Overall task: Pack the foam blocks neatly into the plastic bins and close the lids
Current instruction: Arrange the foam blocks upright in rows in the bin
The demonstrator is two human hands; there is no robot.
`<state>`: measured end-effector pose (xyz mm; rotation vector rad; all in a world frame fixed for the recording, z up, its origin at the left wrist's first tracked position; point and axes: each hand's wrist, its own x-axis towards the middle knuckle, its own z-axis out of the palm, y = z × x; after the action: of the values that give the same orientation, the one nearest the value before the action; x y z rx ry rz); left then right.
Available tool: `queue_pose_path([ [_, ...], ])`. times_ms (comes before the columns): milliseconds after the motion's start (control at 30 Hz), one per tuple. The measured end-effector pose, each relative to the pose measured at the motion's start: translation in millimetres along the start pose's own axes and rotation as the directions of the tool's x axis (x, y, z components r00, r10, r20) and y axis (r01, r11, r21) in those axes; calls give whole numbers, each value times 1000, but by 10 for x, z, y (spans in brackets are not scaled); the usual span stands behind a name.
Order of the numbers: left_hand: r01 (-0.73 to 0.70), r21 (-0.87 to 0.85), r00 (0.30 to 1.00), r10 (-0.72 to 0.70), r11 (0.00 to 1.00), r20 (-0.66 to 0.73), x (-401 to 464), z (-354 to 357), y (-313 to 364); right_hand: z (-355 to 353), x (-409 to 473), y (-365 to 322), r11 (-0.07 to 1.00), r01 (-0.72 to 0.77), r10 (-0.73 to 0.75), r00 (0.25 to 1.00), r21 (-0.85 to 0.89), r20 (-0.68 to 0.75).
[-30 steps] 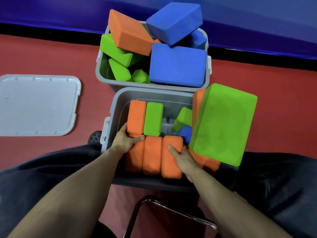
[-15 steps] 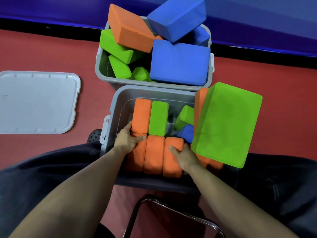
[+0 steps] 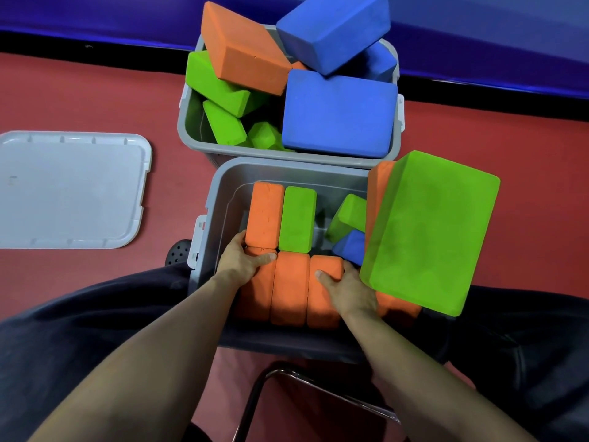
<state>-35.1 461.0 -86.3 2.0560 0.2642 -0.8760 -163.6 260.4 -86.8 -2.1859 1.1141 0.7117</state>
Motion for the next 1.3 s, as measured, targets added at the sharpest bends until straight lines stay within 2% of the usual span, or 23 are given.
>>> queue_pose_path([
  [133,40,0,999,-40,999,0,-46,18,34,-32,-88,-13,1000,11,-12,998,-11,-63],
  [267,112,-14,992,-113,994,-59,-203,61,22,-91,-284,17,995,104,-101,987,14,-128],
  [400,76,42,989,-70,996,-129,-444,86,139,-179,-522,-31,984,176,-175,979,3,-109],
  [500,-15,150,987,39,989,-156,-620,54,461,-286,-768,-145,968,251,-252,966,-23,-63],
  [600,-184,178,972,206,967,-113,-776,11,915,-567,-1061,-303,910,413,-414,909,-26,-39],
  [700,-355,154,931,363,922,-27,-959,-9,1314,-1084,-1259,-304,850,520,-503,848,80,-167],
  [800,-407,109,912,399,907,88,-1174,68,1526,-1655,-1270,-153,814,574,-532,798,90,-285],
  [867,-396,84,907,376,914,188,-1257,214,1539,-1941,-1185,13,831,557,-523,793,22,-312],
  [933,-384,49,905,365,922,218,-1306,393,1475,-2121,-1081,195,857,515,-483,804,1,-347],
  [1033,-332,-26,919,329,943,217,-1297,625,1377,-2233,-914,391,895,440,-371,826,72,-424],
  [1100,-239,-85,925,253,967,283,-1222,744,1319,-2229,-797,437,910,387,-290,848,146,-444],
  [1167,-170,-98,923,194,981,333,-1170,840,1292,-2185,-681,466,923,327,-223,884,203,-410],
  [1300,-80,-179,898,149,981,413,-1230,1027,1293,-2070,-439,554,891,169,-81,972,422,-219],
])
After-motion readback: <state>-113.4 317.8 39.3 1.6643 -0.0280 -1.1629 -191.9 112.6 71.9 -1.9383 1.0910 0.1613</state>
